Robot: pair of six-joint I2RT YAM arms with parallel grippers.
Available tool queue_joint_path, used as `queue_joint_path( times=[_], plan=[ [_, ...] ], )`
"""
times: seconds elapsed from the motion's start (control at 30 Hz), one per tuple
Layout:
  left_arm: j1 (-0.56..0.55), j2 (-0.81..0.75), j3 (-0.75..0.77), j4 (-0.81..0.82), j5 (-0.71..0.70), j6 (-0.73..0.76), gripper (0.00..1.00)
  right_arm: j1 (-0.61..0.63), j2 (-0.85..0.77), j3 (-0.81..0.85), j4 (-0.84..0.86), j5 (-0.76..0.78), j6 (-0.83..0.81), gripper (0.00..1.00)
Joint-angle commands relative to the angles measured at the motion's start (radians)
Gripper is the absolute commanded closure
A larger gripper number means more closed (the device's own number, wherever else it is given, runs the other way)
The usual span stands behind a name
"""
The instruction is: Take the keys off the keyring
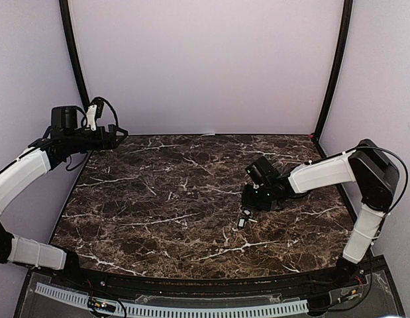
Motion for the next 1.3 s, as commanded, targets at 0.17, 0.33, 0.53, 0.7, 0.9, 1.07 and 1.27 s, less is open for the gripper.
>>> queue_joint_path(
  times=[0.17, 0.33, 0.53, 0.7, 0.9, 1.07, 1.27],
  plan=[
    [-0.001, -0.038, -0.021, 0.016, -0.006, 0.000, 0.11, 0.020, 0.001, 0.007, 0.031, 0.011, 0.008, 0.95],
    [-0.001, -0.043, -0.020, 0.016, -0.012, 0.002, 0.11, 0.025, -0.022, 0.001, 0.059, 0.000, -0.022, 1.00],
    [-0.001, -0.057, -0.023, 0.024, -0.005, -0.003, 0.11, 0.029, -0.107, -0.044, 0.122, -0.010, -0.123, 1.00],
    [-0.002, -0.079, -0.042, 0.069, 0.102, -0.037, 0.11, 0.029, -0.253, -0.096, 0.206, -0.069, -0.286, 1.00],
    [-0.074, -0.124, -0.070, 0.128, 0.164, -0.063, 0.16, 0.029, -0.396, -0.154, 0.312, -0.181, -0.477, 1.00],
    [-0.205, -0.152, -0.134, 0.201, 0.155, -0.102, 0.19, 0.029, -0.471, -0.153, 0.380, -0.340, -0.566, 1.00],
    [-0.423, -0.123, -0.250, 0.458, 0.167, -0.153, 0.25, 0.029, -0.528, -0.146, 0.463, -0.558, -0.588, 1.00]
  ],
)
